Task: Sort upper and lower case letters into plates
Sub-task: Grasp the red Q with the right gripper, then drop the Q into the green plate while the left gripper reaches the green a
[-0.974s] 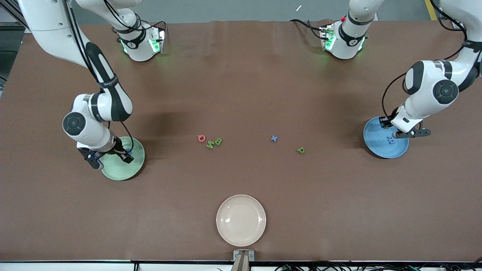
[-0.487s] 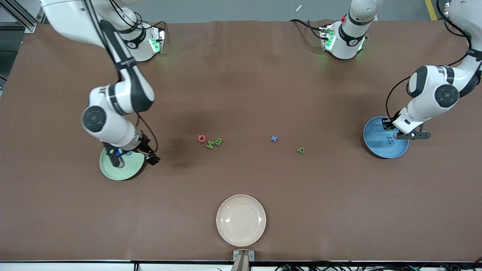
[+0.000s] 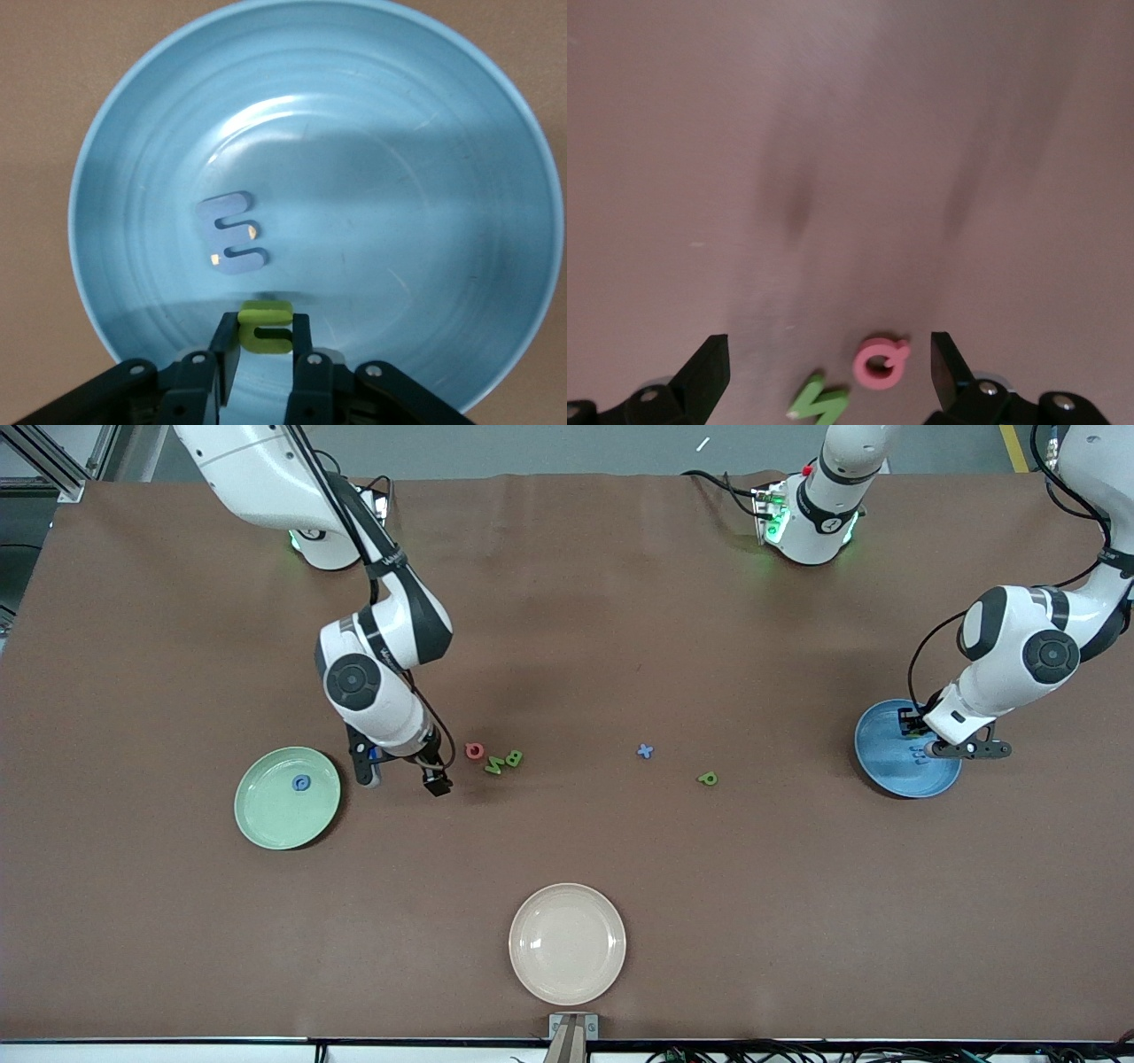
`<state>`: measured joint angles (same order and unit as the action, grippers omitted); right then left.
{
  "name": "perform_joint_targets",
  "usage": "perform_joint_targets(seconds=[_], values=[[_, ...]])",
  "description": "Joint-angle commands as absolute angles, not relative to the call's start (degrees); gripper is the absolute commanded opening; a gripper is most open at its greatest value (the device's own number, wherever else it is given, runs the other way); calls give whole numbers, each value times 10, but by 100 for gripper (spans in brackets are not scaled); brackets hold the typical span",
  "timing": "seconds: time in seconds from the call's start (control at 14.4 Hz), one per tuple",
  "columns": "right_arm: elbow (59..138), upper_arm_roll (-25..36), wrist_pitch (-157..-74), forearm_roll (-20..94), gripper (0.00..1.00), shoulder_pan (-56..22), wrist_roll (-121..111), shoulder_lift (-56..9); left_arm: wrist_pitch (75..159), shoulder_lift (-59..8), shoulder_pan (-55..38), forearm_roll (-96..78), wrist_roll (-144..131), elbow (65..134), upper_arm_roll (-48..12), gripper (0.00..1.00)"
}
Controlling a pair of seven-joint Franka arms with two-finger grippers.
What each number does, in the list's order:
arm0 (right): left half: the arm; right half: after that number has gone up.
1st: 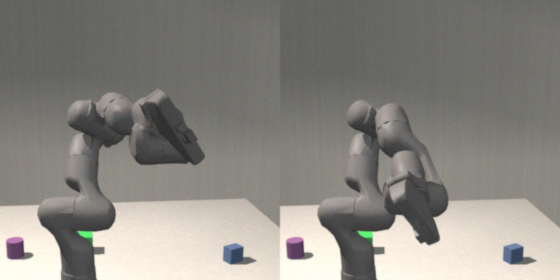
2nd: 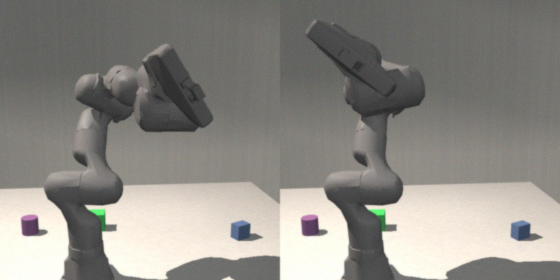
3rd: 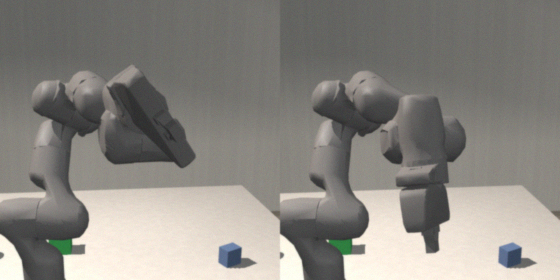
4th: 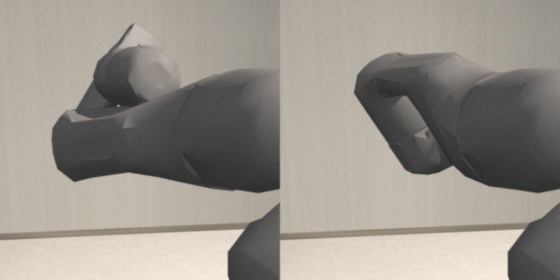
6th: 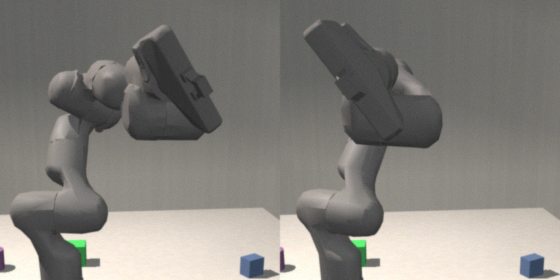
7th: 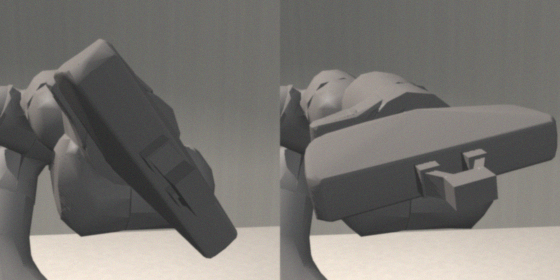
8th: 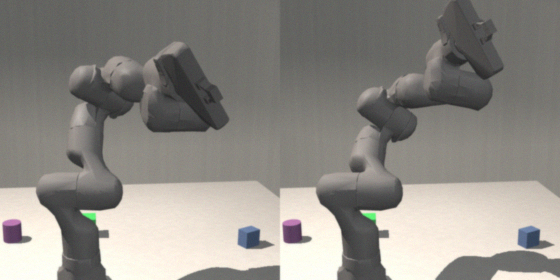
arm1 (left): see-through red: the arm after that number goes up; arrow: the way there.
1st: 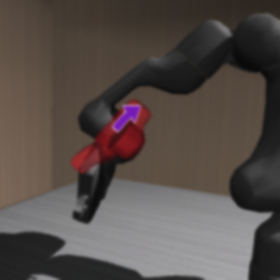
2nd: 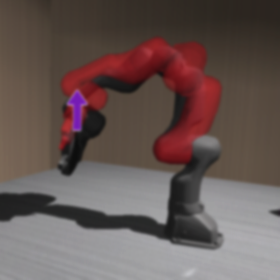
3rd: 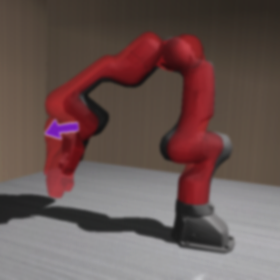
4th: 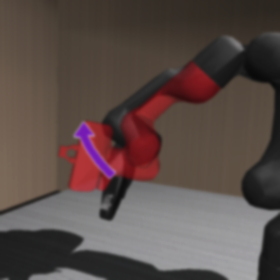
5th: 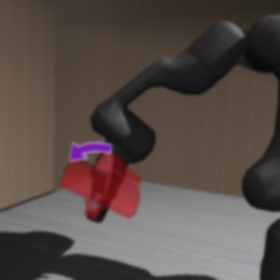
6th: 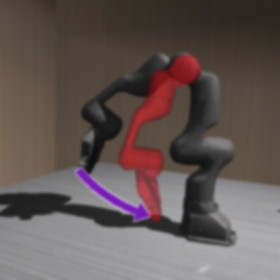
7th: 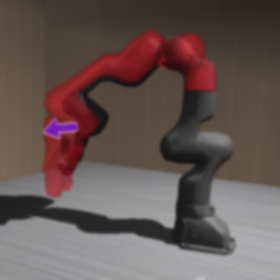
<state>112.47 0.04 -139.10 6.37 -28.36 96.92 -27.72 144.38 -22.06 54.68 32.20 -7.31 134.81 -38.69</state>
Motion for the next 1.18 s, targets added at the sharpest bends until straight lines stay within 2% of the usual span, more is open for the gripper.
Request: perform_joint_targets(seconds=[0.0,0.14,0.28,0.56,0.77,0.9,1.11], values=[[1128,7,-1399,63,100,-302,1008,-296,1446,-234,554,336,-72,1339,-390,73],[1127,7,-1400,63,96,-317,1023,-307,1445,-232,553,340,-78,1330,-391,90],[1128,7,-1404,64,92,-323,1024,-313,1427,-222,552,341,-80,1320,-414,99],[1127,6,-1427,64,85,-332,1048,-323,1349,-214,552,330,-138,1287,-512,99],[1128,7,-1427,64,68,-335,1048,-324,1331,-228,541,326,-264,1263,-577,99],[1125,7,-1429,64,60,-335,1048,-324,1331,-270,474,322,-390,1228,-579,99],[1121,7,-1430,64,56,-335,1048,-324,1330,-336,374,334,-533,1172,-547,99]])
